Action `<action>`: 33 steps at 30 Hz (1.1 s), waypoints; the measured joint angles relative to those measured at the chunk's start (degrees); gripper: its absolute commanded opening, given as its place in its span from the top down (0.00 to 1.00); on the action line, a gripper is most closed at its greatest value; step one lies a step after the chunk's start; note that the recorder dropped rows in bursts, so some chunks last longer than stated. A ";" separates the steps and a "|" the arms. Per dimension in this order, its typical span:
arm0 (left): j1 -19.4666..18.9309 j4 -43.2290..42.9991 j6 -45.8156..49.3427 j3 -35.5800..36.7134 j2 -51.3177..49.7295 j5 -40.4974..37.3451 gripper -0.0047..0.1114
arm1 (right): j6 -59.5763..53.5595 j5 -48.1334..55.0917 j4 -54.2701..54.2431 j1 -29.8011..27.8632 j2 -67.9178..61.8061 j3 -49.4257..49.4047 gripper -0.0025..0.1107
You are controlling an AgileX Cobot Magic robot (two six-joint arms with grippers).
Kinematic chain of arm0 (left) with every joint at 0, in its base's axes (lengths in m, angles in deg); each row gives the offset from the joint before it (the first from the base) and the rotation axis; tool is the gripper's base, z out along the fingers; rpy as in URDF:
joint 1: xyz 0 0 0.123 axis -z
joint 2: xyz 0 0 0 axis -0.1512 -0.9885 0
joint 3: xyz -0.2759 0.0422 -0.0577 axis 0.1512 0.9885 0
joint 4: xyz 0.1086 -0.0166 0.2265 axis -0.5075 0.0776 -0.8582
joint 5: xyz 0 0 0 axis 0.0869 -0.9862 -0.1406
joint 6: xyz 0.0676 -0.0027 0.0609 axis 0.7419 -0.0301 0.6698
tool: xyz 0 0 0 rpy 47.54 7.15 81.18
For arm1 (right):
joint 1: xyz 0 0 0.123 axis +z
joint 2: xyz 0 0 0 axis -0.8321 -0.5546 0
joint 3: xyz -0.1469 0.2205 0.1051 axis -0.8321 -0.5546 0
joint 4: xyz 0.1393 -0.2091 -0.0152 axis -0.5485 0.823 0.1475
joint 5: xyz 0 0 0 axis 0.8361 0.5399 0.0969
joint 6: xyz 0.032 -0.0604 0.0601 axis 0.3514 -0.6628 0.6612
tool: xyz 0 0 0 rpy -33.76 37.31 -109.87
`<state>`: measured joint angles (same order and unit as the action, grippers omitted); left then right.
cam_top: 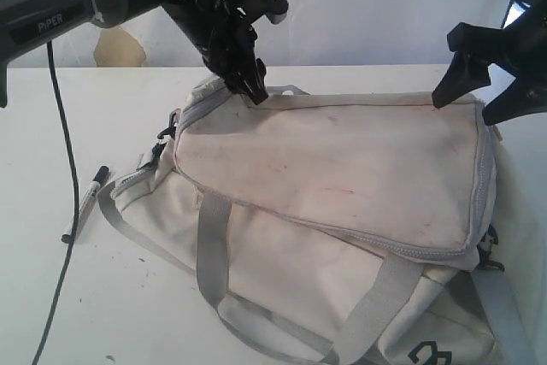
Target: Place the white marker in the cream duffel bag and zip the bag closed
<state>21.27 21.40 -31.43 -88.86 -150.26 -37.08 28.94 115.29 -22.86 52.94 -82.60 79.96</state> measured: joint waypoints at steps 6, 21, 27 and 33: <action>0.00 -1.28 0.90 0.00 -1.02 0.00 0.57 | 0.00 0.24 0.00 0.00 0.00 0.00 0.40; -0.20 -2.77 0.90 0.00 -2.14 1.86 0.78 | 0.00 0.25 0.00 0.00 0.00 0.00 0.40; -0.20 -2.77 1.01 0.00 -2.14 1.54 0.70 | 0.00 -0.77 0.00 0.00 0.00 0.00 0.40; -0.20 -2.89 1.11 0.00 -2.14 2.04 0.96 | 0.00 -0.89 0.00 0.00 0.00 0.00 0.40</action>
<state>21.07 18.50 -30.31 -88.86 -152.40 -35.04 28.94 114.39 -22.86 52.94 -82.60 79.96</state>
